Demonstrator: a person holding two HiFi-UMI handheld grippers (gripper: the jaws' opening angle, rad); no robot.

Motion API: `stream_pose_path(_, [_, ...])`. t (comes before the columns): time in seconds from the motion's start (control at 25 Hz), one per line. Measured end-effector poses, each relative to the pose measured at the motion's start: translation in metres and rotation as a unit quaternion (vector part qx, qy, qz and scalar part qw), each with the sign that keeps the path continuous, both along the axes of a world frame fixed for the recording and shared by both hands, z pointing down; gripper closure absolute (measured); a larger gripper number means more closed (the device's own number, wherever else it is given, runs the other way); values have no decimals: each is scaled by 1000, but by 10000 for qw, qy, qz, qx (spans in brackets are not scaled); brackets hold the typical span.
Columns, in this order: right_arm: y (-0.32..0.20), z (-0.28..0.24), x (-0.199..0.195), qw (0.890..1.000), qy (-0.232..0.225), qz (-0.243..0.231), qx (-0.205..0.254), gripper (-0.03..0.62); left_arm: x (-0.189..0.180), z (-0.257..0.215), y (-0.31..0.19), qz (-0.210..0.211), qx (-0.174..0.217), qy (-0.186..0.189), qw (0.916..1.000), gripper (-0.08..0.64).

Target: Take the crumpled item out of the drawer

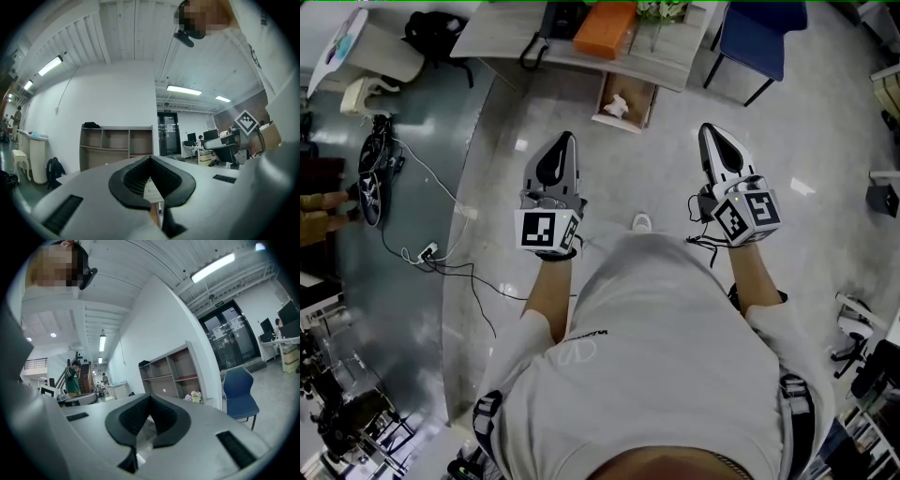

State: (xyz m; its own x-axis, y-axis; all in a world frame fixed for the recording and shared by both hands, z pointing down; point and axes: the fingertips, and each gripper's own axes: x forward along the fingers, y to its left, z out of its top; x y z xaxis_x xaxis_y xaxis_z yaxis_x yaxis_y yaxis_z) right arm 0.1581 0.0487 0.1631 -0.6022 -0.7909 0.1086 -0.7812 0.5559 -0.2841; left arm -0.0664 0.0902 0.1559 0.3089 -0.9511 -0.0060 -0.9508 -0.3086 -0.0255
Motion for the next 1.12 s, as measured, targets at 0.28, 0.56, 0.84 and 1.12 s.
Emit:
stream_pose_path(0.28, [-23,21,-13,9998,109,-88,-110,591,-2,2,-24,23,-63,-67,10000,560])
stream_pose_path(0.56, [-49,32,-56,9993,168,-292,-162,591,-20,22,-65,99,-177,32,9998,560])
stream_pose_path(0.84, [-107,45,-105,9991,287,-221,-216,591,-42,45,-136,426,-306,174,9985,560])
stream_pose_path(1.12, [-163,81,-148,9960,591,-389,-547,591,-68,79,-202,735,-594,354,9949,560])
